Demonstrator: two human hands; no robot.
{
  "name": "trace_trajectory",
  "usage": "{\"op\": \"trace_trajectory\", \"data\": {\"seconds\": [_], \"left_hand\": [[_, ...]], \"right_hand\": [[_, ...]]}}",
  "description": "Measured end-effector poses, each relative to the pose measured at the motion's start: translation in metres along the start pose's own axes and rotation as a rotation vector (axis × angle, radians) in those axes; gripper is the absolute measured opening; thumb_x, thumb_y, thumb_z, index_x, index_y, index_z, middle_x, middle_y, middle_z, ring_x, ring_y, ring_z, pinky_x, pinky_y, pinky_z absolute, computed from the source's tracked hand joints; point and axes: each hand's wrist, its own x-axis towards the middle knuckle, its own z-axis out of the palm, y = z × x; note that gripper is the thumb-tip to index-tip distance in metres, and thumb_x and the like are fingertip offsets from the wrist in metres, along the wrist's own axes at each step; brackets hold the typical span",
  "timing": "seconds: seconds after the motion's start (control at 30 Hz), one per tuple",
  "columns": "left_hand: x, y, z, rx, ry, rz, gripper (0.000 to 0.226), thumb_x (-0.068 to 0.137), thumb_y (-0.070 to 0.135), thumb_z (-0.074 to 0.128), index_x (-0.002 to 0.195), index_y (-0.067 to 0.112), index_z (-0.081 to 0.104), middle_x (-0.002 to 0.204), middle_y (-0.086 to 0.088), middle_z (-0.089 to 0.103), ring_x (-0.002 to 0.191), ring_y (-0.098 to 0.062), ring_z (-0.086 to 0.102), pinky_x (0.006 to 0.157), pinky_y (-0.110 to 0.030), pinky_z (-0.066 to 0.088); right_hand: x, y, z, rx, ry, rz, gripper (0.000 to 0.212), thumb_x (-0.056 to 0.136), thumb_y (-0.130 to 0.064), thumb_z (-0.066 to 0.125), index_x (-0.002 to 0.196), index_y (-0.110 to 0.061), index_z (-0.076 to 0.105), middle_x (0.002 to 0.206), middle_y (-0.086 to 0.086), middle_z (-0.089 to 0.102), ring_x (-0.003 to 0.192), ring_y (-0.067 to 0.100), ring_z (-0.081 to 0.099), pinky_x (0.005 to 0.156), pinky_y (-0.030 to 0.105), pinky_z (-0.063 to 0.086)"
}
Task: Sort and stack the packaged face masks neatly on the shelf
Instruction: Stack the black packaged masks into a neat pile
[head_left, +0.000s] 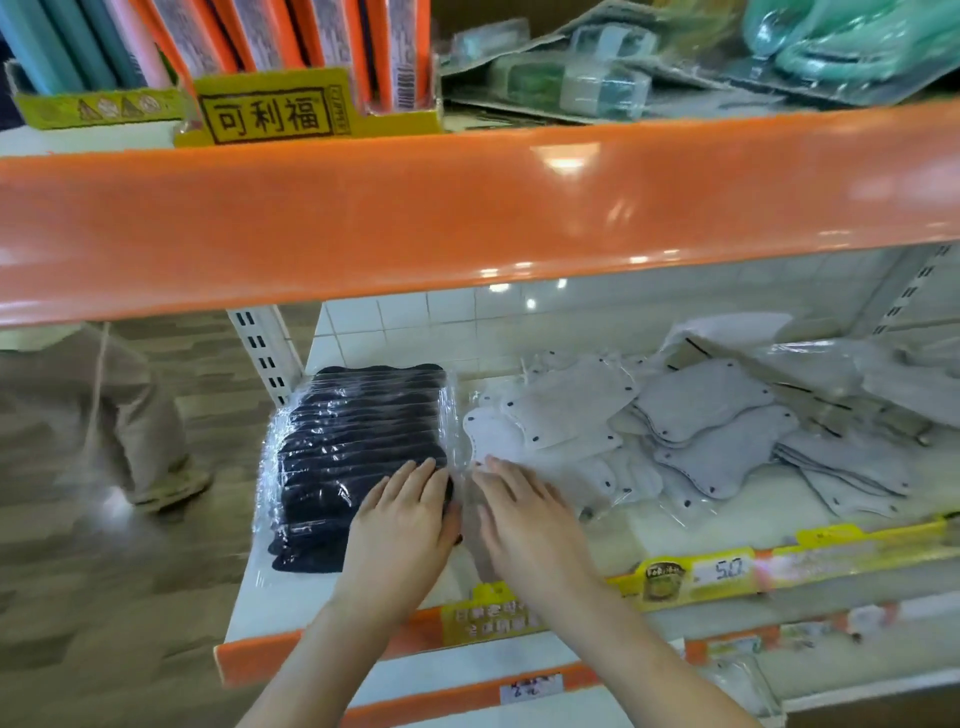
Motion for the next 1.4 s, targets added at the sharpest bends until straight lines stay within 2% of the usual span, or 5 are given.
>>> {"op": "trace_trajectory", "data": {"seconds": [0.57,0.87,1.1,1.27,1.4], "left_hand": [[0.076,0.176,0.059,-0.165,-0.125,0.142,0.038,0.075,0.027,0.042,0.097,0.012,0.069,0.097,-0.002,0.068,0.09,-0.023,0.067,0.067,-0.029,0.053],[0.123,0.255,0.091,-0.127,-0.304,-0.024,0.051,0.102,0.023,0.034,0.15,0.016,0.017,0.16,-0.004,0.005,0.147,-0.018,0.001,0.115,-0.033,0.017],[0.134,0.257,0.12,-0.067,-0.188,-0.065,0.037,0.066,0.038,0.082,0.093,0.015,0.071,0.1,-0.002,0.072,0.095,-0.019,0.069,0.071,-0.029,0.056],[0.129,0.266,0.125,0.038,-0.158,-0.103,0.038,0.099,0.037,0.039,0.132,0.02,0.048,0.141,0.005,0.047,0.133,-0.014,0.038,0.102,-0.028,0.034],[0.127,0.27,0.123,0.032,-0.181,-0.132,0.036,0.101,0.033,0.034,0.133,0.02,0.045,0.143,0.005,0.043,0.134,-0.014,0.035,0.098,-0.028,0.036]], "right_hand": [[-0.018,0.197,-0.059,-0.114,-0.054,0.108,0.043,0.083,-0.028,0.039,0.105,-0.009,0.07,0.115,0.01,0.066,0.102,0.025,0.066,0.085,0.033,0.053],[0.005,0.281,-0.07,-0.079,-0.275,0.019,0.056,0.077,-0.006,0.069,0.131,-0.005,0.053,0.142,0.009,0.047,0.129,0.028,0.048,0.105,0.038,0.039],[0.009,0.312,-0.053,-0.068,-0.286,0.016,0.048,0.084,-0.018,0.062,0.129,-0.005,0.053,0.136,0.011,0.052,0.126,0.028,0.05,0.105,0.038,0.036],[0.007,0.306,-0.046,-0.101,-0.192,-0.04,0.05,0.034,-0.024,0.094,0.078,-0.015,0.072,0.076,-0.001,0.069,0.071,0.018,0.069,0.062,0.023,0.053],[0.004,0.307,-0.042,-0.14,-0.178,-0.067,0.047,0.028,-0.026,0.094,0.066,-0.019,0.068,0.066,-0.003,0.065,0.064,0.016,0.066,0.059,0.021,0.051]]}}
